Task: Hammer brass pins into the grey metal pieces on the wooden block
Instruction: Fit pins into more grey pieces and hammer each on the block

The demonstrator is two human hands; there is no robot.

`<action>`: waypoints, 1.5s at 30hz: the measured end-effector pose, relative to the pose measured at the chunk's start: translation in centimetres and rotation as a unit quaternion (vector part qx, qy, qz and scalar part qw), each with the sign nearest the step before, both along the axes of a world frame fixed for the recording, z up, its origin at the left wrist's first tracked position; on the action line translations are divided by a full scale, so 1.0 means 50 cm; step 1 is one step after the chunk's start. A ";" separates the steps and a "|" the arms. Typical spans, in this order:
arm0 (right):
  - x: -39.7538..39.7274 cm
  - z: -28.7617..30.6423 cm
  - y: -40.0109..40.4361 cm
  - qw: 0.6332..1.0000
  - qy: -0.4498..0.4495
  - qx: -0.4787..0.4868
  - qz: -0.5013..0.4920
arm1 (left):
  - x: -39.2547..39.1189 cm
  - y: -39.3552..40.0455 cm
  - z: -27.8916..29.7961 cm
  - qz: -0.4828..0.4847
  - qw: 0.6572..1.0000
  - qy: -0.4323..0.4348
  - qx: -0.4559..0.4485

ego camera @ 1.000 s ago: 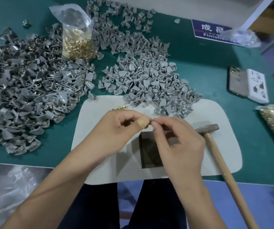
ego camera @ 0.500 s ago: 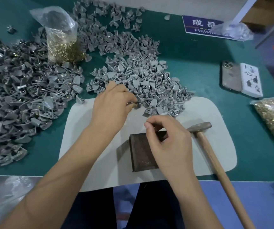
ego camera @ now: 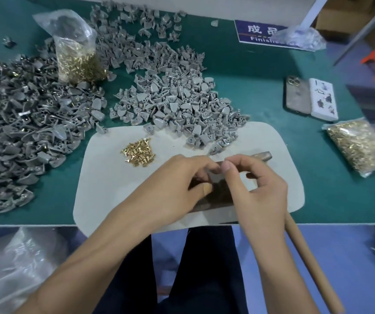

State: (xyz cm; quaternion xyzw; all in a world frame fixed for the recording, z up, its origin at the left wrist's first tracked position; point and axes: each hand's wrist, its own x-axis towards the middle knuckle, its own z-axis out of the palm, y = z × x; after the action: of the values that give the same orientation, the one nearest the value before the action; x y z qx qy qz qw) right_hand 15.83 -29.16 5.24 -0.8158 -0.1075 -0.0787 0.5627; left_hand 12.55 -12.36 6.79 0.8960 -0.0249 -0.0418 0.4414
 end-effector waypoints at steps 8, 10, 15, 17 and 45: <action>-0.009 -0.009 -0.038 0.999 -0.005 -0.047 0.013 | 0.007 0.010 0.013 0.081 0.992 -0.082 0.044; -0.005 -0.013 -0.039 0.996 -0.022 -0.072 0.038 | -0.021 0.007 0.009 0.088 0.991 -0.089 0.044; -0.002 -0.011 -0.026 0.984 -0.042 -0.135 0.105 | -0.064 -0.020 -0.012 0.076 0.989 -0.077 0.105; -0.003 -0.010 -0.021 0.977 -0.057 -0.166 0.118 | -0.062 -0.020 -0.016 0.087 0.988 -0.081 0.099; -0.014 0.044 -0.008 0.928 -0.068 -0.322 0.173 | -0.060 0.001 -0.047 0.117 0.986 -0.118 0.016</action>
State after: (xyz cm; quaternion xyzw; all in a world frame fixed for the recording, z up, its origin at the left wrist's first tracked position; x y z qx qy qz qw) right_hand 15.13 -29.55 7.42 -0.9146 -0.3046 0.0034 0.2660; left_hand 9.55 -12.33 4.42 0.8984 0.0292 0.1161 0.4225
